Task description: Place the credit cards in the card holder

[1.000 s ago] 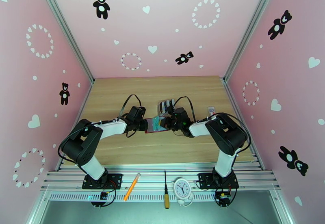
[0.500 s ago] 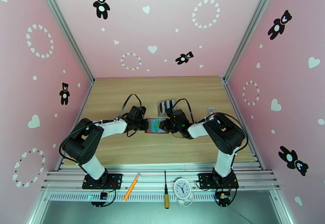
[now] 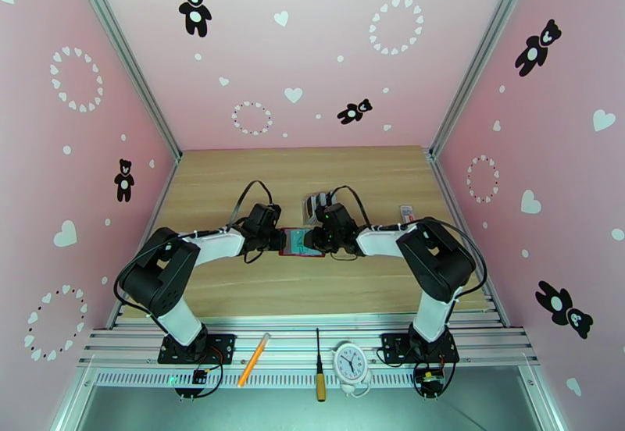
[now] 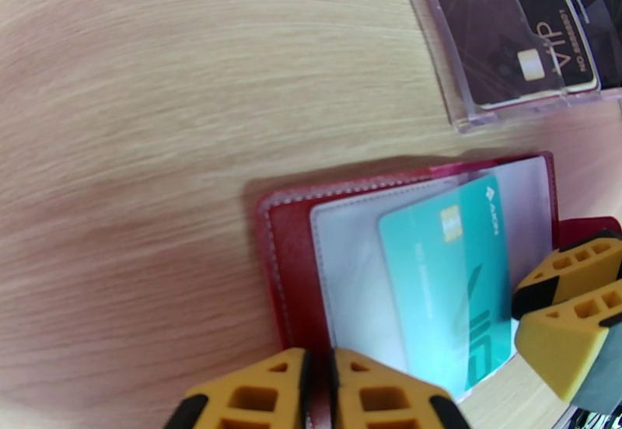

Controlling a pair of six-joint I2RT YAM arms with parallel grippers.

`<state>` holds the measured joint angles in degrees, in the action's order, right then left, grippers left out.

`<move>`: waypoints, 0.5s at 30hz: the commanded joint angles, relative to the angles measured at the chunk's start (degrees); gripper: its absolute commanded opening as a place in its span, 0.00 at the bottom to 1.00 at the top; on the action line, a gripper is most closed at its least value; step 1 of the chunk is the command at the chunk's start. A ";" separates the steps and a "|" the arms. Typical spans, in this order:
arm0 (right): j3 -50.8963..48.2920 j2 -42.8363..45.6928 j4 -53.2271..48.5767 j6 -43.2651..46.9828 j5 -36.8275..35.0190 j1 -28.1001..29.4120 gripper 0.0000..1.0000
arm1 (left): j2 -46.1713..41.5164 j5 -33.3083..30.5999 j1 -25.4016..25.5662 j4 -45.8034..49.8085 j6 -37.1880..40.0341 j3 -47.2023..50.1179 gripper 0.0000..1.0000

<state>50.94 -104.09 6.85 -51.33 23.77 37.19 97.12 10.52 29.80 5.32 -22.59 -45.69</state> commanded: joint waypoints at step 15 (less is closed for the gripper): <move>10.74 1.76 -21.32 11.05 -10.49 3.02 0.30 | -5.15 1.73 0.31 7.68 -1.05 0.52 0.29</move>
<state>59.31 -104.07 -10.33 -42.46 15.73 39.81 94.30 11.77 29.82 9.96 -23.35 -45.45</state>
